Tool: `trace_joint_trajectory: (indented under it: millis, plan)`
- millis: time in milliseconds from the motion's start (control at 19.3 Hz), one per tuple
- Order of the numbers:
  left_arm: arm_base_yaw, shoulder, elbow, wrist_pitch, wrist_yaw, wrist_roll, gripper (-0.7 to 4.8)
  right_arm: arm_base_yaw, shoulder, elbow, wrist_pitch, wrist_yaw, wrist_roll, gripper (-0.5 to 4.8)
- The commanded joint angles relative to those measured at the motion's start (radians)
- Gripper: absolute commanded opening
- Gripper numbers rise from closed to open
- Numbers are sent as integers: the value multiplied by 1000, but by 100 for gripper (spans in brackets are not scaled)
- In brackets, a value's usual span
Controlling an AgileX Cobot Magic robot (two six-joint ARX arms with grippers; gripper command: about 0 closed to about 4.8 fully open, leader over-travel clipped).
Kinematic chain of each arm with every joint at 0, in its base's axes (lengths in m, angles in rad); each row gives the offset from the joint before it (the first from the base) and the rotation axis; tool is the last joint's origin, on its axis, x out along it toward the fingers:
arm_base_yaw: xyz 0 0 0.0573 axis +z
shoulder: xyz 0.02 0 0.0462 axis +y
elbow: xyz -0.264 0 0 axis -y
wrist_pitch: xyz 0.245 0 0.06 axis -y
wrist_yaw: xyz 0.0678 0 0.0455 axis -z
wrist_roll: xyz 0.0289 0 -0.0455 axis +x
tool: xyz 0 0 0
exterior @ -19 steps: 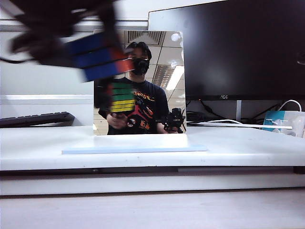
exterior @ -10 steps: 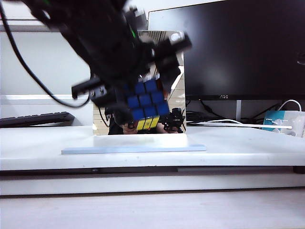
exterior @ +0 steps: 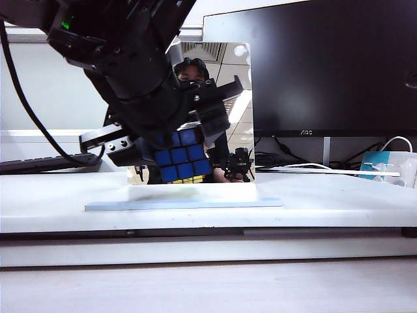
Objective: Move the the Rubik's Cube near the mirror.
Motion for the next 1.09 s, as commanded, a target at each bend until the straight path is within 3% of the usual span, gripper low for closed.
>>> trace_joint_trajectory:
  millis: [52, 156, 207, 415, 519, 726, 778, 830, 882, 934, 985, 1089]
  plan:
    - [-2, -5, 9, 23, 5, 2, 189, 0, 0, -5, 10, 1, -3, -1]
    - [0, -5, 9, 21, -24, 16, 353, 0, 0, -5, 10, 1, -3, -1]
    - [1, -5, 9, 22, -37, 16, 391, 0, 0, -5, 10, 1, -3, -1]
    - [6, -8, 9, 22, -37, 16, 405, 0, 0, -5, 10, 1, -3, -1]
    - [5, -26, 9, 20, -12, 55, 405, 0, 0, -5, 10, 1, -3, -1]
    - [-4, -186, 9, 7, 6, 362, 396, 0, 0, -5, 10, 2, -3, -1]
    - [-4, -231, 9, -5, 12, 441, 306, 0, 0, -5, 10, 2, -3, -1]
    - [-4, -290, 9, -35, 34, 550, 55, 0, 0, -5, 10, 2, -3, -1]
    - [-4, -404, 9, -96, 73, 708, -8, 0, 0, -5, 10, 3, -3, -1]
    - [-4, -463, 9, -128, 105, 772, -5, 0, 0, -5, 10, 22, -3, -1]
    - [-1, -558, 9, -186, 217, 865, -5, 0, 0, -5, 10, 53, -3, -1]
    - [-1, -699, 9, -267, 378, 937, -5, 0, 0, -5, 11, 120, -3, -1]
